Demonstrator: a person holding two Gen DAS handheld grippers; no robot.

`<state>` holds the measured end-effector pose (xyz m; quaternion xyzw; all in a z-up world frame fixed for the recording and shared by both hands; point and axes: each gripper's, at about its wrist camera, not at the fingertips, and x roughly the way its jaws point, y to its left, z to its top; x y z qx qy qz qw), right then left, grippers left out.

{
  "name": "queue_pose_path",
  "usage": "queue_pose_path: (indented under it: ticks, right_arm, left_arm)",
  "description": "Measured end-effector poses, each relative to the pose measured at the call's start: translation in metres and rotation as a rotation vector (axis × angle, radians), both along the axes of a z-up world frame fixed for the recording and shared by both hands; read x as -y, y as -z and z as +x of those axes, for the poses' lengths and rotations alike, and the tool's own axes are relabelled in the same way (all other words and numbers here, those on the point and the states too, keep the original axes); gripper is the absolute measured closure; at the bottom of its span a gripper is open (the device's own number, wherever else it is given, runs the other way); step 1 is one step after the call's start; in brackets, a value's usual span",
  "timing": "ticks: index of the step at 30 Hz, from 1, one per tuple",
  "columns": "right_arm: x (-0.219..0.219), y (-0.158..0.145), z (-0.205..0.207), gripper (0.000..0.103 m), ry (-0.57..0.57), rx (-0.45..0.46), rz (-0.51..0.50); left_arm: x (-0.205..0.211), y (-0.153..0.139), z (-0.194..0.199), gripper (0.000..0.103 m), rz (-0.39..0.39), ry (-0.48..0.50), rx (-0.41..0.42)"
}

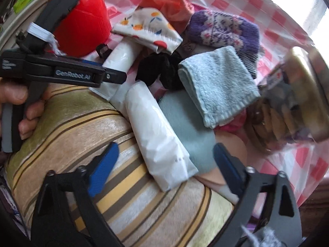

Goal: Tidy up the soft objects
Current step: 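Grasp a white wrapped pad with the right tool while the left grasps another, then carry both white pads into the purple box and open the right tool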

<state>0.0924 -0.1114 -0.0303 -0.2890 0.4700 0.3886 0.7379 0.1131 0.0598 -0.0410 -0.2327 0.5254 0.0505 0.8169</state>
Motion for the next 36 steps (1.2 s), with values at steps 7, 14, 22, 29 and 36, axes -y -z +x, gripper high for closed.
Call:
queue_pose_path:
  ticks: [7, 14, 22, 29, 36]
  right_arm:
    - [-0.011, 0.026, 0.010, 0.042, 0.002, -0.031, -0.030]
    - [-0.001, 0.014, 0.004, 0.049, 0.021, -0.053, 0.035]
    - [0.033, -0.007, 0.010, 0.052, 0.071, -0.116, 0.140]
    - [0.072, -0.026, -0.002, 0.053, 0.128, -0.142, 0.217]
    - [0.111, -0.049, -0.008, 0.055, 0.194, -0.127, 0.293]
  left_arm:
    - [0.003, 0.008, 0.006, 0.064, 0.001, 0.014, 0.021]
    - [0.002, 0.005, -0.007, 0.069, -0.033, 0.018, 0.054]
    - [0.005, -0.017, -0.044, 0.071, -0.115, 0.000, 0.117]
    - [0.015, -0.039, -0.060, 0.071, -0.146, 0.003, 0.164]
    - [0.039, -0.055, -0.061, 0.071, -0.156, 0.043, 0.185]
